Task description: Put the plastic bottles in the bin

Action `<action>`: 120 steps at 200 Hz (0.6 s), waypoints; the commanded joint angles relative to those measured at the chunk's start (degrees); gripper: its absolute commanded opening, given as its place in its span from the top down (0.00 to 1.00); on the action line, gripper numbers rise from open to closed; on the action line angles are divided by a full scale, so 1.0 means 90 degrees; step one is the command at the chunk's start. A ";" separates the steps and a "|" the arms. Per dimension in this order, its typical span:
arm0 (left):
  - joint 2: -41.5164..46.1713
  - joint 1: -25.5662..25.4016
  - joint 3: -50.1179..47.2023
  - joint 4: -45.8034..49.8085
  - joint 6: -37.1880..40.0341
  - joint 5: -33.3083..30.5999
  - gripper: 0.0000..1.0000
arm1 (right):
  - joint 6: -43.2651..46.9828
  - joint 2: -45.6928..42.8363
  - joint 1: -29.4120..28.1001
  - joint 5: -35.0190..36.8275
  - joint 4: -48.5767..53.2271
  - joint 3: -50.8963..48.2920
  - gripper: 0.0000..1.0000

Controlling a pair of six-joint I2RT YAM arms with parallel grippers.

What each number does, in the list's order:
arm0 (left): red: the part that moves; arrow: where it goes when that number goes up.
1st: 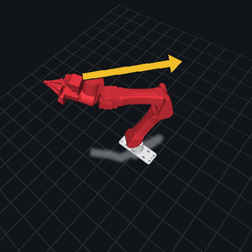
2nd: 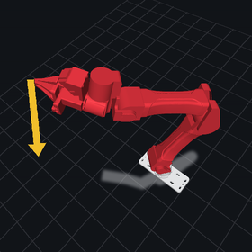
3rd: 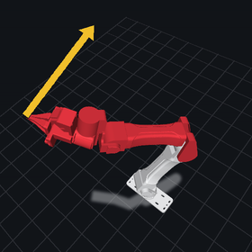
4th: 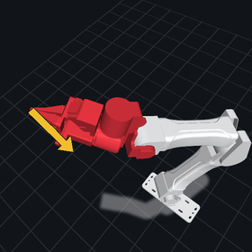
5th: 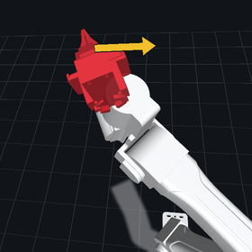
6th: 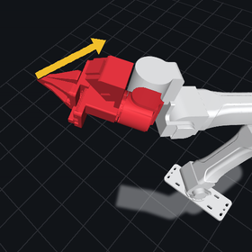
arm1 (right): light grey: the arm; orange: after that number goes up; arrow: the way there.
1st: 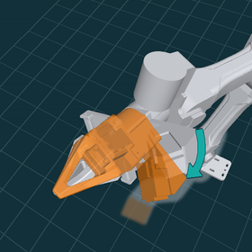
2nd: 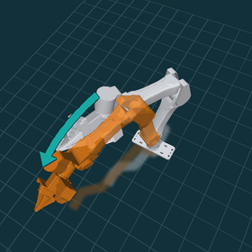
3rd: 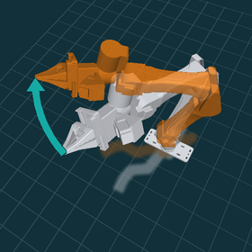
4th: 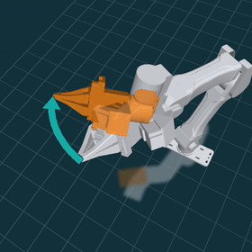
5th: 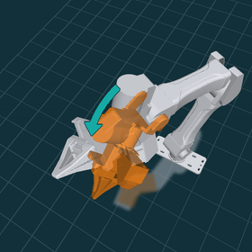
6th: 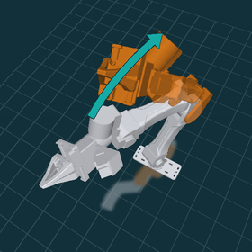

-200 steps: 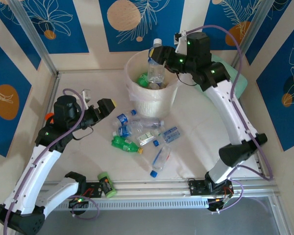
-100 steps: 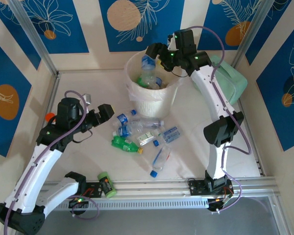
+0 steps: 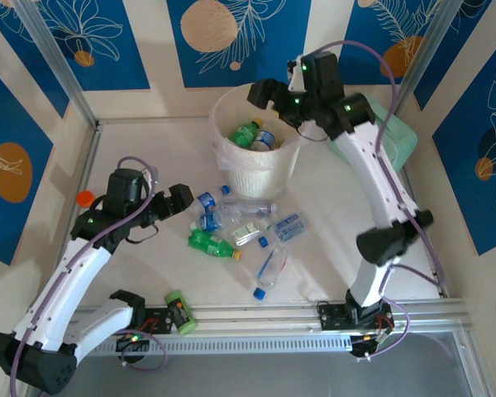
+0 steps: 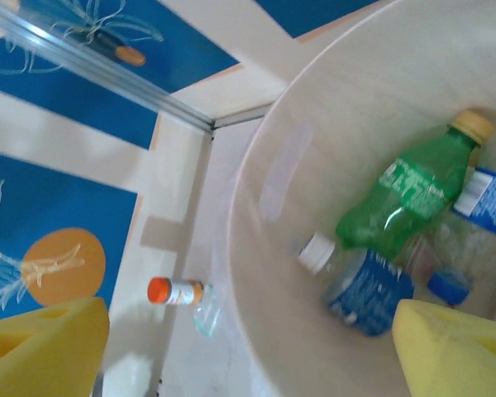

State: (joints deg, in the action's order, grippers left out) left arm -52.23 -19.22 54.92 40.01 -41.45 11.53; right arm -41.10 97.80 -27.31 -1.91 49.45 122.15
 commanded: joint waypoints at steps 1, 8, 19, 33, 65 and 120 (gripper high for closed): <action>0.0068 0.0069 -0.0228 0.0157 0.0119 -0.0137 0.05 | 0.0474 -0.1285 -0.0546 0.0769 0.0079 -0.1168 0.11; 0.0066 0.0074 -0.0296 0.0140 0.0080 -0.0129 0.05 | 0.0456 -0.1697 -0.0720 0.0970 0.0024 -0.1730 0.10; 0.0052 0.0072 -0.0396 0.0075 0.0014 -0.0095 0.06 | 0.0387 -0.2332 -0.0985 0.1326 -0.0023 -0.2595 0.10; 0.0042 0.0070 -0.0507 -0.0024 -0.0101 -0.0043 0.07 | 0.0125 -0.3083 -0.1273 0.1802 0.0094 -0.3644 0.10; -0.0075 0.0074 -0.0584 -0.0214 -0.0332 0.0074 0.10 | -0.0881 -0.4459 -0.1683 0.2122 0.0539 -0.5796 0.10; -0.0090 0.0070 -0.0662 -0.0374 -0.0584 0.0163 0.12 | -0.2731 -0.4711 -0.1988 0.1572 0.0692 -0.7816 0.11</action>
State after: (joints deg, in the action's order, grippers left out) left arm -53.47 -19.22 49.76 38.06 -45.08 11.86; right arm -56.05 54.43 -44.71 13.52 55.02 54.94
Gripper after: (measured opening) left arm 0.885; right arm 0.891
